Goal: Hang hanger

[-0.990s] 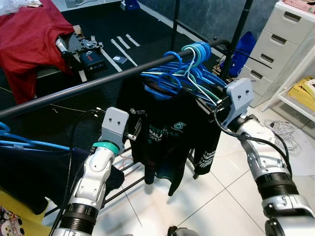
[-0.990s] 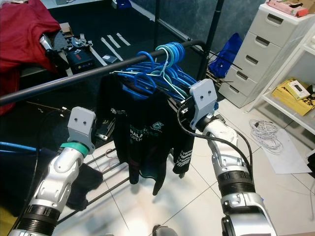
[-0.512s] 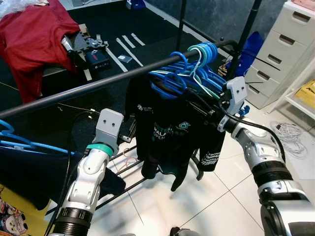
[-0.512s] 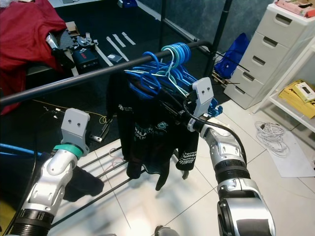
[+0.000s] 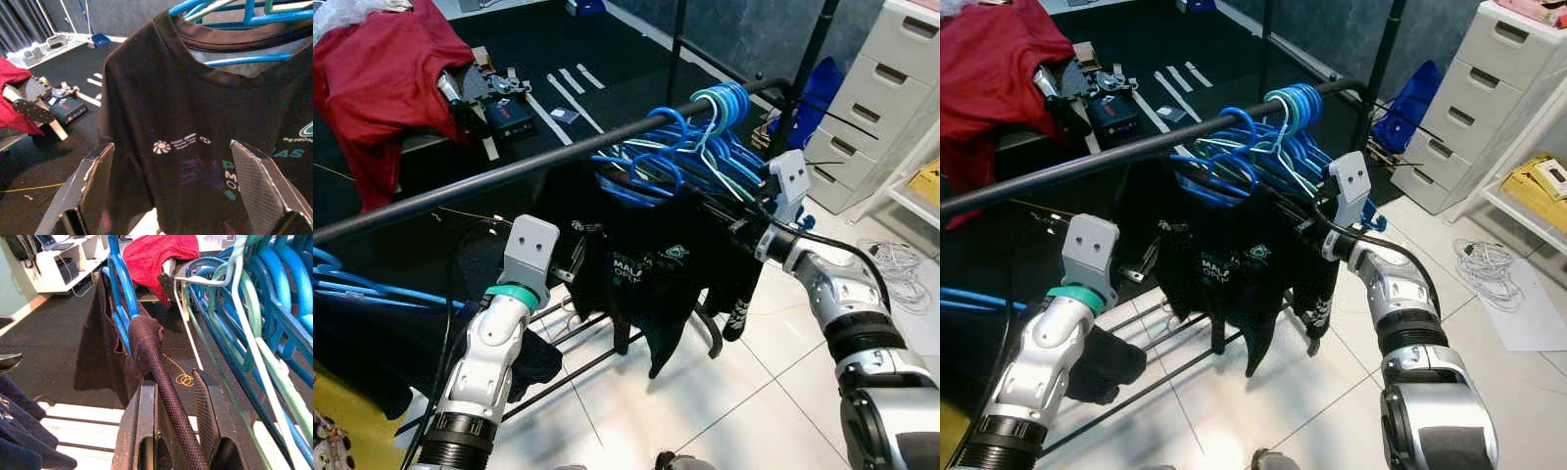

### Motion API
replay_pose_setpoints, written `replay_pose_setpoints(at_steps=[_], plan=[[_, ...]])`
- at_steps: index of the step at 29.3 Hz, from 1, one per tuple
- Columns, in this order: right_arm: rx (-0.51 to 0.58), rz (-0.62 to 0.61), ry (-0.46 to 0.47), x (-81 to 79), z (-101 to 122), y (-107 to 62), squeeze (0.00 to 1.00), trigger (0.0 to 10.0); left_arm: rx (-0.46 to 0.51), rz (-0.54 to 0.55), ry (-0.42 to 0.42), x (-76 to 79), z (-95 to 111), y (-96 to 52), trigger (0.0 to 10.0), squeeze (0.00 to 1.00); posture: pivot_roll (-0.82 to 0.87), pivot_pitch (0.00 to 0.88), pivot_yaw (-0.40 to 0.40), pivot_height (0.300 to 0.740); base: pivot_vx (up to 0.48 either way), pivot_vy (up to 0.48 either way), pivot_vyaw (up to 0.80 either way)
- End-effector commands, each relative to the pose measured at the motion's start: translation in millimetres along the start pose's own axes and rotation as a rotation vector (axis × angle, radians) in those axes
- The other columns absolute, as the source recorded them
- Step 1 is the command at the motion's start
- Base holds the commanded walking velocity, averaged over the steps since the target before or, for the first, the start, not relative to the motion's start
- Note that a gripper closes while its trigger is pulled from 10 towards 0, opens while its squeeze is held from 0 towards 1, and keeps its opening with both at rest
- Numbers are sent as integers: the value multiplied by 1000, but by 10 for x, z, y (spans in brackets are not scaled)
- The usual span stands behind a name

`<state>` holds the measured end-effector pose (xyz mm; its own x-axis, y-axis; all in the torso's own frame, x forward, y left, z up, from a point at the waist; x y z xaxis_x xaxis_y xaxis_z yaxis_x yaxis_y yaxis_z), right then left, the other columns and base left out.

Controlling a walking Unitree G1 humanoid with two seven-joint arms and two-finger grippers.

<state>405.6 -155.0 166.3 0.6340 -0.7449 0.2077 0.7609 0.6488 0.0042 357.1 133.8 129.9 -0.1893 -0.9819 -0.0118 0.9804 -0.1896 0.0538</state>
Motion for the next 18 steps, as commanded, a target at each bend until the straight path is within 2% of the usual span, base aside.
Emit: replay_pose_setpoints(at_steps=[1,3,7,9,10,11,14,15,17,18], plan=[[-23,12,-6,2,-52,-26,0,0,-16,-4,-16,13,-27,-3,10000,0,17,0,66,740,0,0,0],[-17,14,-7,21,-30,-26,0,0,-17,-5,-19,24,-29,-1,10000,0,10,0,63,740,0,0,0],[48,14,-50,76,184,-9,0,0,-20,-8,-30,65,-44,3,10000,0,-3,0,59,740,0,0,0],[140,39,-96,35,475,22,0,0,-21,-11,-37,97,-57,6,10000,0,-13,0,55,740,0,0,0],[140,39,-96,35,475,22,0,0,-21,-11,-37,97,-57,6,10000,0,-13,0,55,740,0,0,0],[179,57,-115,-7,597,26,0,0,-22,-12,-40,111,-62,6,10000,0,-21,0,53,740,0,0,0],[179,57,-115,-7,597,26,0,0,-22,-12,-40,111,-62,6,10000,0,-21,0,53,740,0,0,0],[218,76,-133,-65,723,23,0,0,-23,-14,-43,124,-68,5,10000,0,-27,0,51,740,0,0,0],[218,76,-133,-65,723,23,0,0,-23,-14,-43,124,-68,5,10000,0,-27,0,51,740,0,0,0],[258,99,-150,-154,862,-3,0,0,-26,-15,-47,140,-82,-2,10000,0,-41,6,43,740,0,0,0]])
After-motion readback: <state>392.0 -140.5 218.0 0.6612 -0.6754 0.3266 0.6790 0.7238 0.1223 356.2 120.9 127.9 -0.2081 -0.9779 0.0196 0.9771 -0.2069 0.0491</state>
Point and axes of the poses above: a point about 5 cm out from each wrist's last joint towards the gripper, its own y axis pointing out of the wrist towards the gripper, its own z axis along the axis of the wrist's last joint, x = y × z, the point moved 5 cm from there along y, pointing out of the wrist towards the gripper, and after that the axes turned 12 degrees about -y, right-handed, at the moved point
